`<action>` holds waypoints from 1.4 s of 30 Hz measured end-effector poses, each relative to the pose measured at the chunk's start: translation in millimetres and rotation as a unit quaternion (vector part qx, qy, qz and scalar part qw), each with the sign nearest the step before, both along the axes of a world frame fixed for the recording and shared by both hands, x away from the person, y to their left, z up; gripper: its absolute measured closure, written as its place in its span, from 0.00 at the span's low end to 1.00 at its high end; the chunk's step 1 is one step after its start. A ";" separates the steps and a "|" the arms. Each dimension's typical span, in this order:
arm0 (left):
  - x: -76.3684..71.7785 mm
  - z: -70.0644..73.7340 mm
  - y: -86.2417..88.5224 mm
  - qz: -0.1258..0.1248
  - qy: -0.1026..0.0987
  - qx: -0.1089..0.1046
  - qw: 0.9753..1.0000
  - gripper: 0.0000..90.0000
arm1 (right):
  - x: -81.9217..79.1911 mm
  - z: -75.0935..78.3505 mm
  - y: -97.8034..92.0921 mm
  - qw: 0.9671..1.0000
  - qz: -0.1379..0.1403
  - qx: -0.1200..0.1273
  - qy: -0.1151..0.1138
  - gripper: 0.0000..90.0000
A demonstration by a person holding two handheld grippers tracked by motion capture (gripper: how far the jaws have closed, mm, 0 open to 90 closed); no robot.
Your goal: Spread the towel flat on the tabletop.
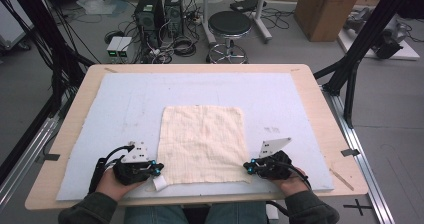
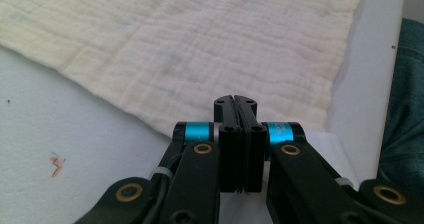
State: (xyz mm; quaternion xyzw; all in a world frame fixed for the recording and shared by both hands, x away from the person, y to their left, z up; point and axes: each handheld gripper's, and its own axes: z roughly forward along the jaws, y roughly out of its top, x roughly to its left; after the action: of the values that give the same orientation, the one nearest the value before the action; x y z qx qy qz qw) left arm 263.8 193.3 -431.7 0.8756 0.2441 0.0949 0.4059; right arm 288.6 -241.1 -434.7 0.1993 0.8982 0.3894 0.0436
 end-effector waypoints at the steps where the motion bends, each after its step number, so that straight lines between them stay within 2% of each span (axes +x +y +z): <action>1: 0.4 0.1 -0.1 0.001 0.000 -0.003 1.000 0.93 | 1.0 0.2 -1.0 1.000 0.003 0.008 0.001 0.94; 4: 0.6 1.1 0.7 0.001 -0.003 -0.007 1.000 0.85 | 3.2 2.0 -2.9 0.999 -0.003 0.032 0.002 0.85; 6: 1.2 2.1 1.9 0.006 -0.005 -0.020 1.000 0.83 | 5.6 2.8 -3.8 0.999 -0.010 0.049 0.006 0.81; 11: 5.4 3.9 6.0 0.014 -0.007 -0.038 0.999 0.78 | 10.8 3.4 -4.7 0.998 -0.022 0.062 -0.002 0.73; 13: 7.1 4.0 6.9 0.018 -0.007 -0.045 0.999 0.77 | 12.6 3.8 -4.8 0.997 -0.027 0.067 0.003 0.70; 16: 8.9 4.5 8.3 0.022 -0.006 -0.048 0.999 0.74 | 15.9 4.3 -4.8 0.997 -0.034 0.075 0.002 0.66; 23: 10.6 7.1 10.9 0.035 -0.006 -0.055 0.998 0.69 | 19.9 6.5 -1.4 0.996 -0.046 0.082 0.000 0.53; 35: 15.4 9.7 11.6 0.054 -0.009 -0.063 0.997 0.58 | 25.4 11.7 0.4 0.993 -0.063 0.098 -0.007 0.40; 38: 15.3 10.1 10.8 0.058 -0.009 -0.065 0.996 0.57 | 26.9 13.4 1.2 0.993 -0.073 0.095 -0.021 0.37; 42: 16.2 10.4 10.8 0.059 -0.011 -0.063 0.996 0.55 | 28.3 15.2 1.3 0.992 -0.080 0.099 -0.028 0.35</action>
State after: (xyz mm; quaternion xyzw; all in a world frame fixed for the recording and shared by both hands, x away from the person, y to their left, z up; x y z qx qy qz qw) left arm 280.0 204.2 -421.3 0.8314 0.2966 0.1126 0.4562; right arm 316.9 -239.8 -419.5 0.2624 0.8350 0.4770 0.0799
